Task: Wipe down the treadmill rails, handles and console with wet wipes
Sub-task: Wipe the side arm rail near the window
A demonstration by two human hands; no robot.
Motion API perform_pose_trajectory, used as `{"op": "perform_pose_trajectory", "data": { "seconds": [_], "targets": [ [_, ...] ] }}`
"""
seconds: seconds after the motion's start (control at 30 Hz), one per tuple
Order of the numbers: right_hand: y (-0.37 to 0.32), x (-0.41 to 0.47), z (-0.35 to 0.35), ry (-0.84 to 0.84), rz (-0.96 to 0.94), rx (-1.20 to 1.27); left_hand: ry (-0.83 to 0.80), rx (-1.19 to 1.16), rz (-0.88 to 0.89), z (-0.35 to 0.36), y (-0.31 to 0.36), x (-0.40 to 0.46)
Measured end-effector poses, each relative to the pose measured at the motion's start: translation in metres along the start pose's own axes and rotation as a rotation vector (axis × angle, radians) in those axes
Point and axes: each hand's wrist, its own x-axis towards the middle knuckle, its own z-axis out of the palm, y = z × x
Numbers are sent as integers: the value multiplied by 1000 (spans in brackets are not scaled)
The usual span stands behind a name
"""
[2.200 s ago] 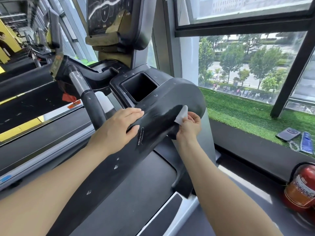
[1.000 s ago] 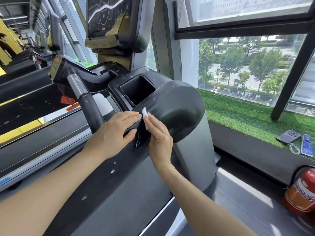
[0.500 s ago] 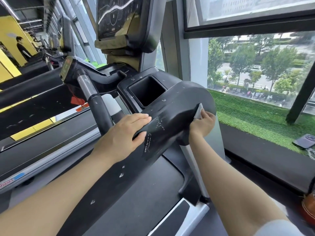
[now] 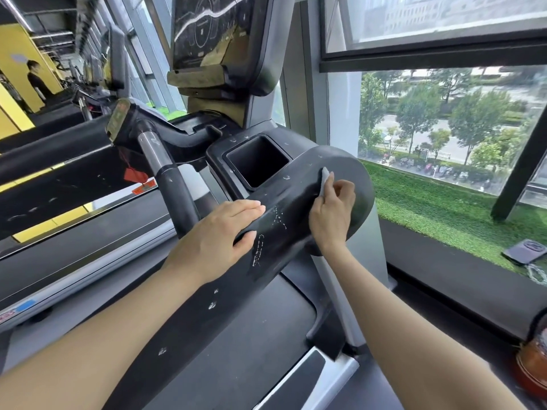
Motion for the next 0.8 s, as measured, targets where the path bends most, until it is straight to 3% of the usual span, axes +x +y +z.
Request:
{"op": "perform_pose_trajectory", "data": {
  "seconds": [0.17, 0.43, 0.57, 0.7, 0.8],
  "targets": [
    [-19, -17, 2, 26, -243, -33, 7, -5, 3, 0, -1, 0],
    [-41, -73, 9, 71, -316, -9, 48, -36, -6, -6, 7, -2],
    [-53, -103, 0, -130, -213, 169, 115, -40, -1, -7, 6, -13],
    [-62, -124, -16, -178, -46, 275, 78, 7, -30, -8, 3, -22],
    [-49, -105, -25, 24, 24, 405, 29, 57, 0, -8, 4, -22]
  ]
}}
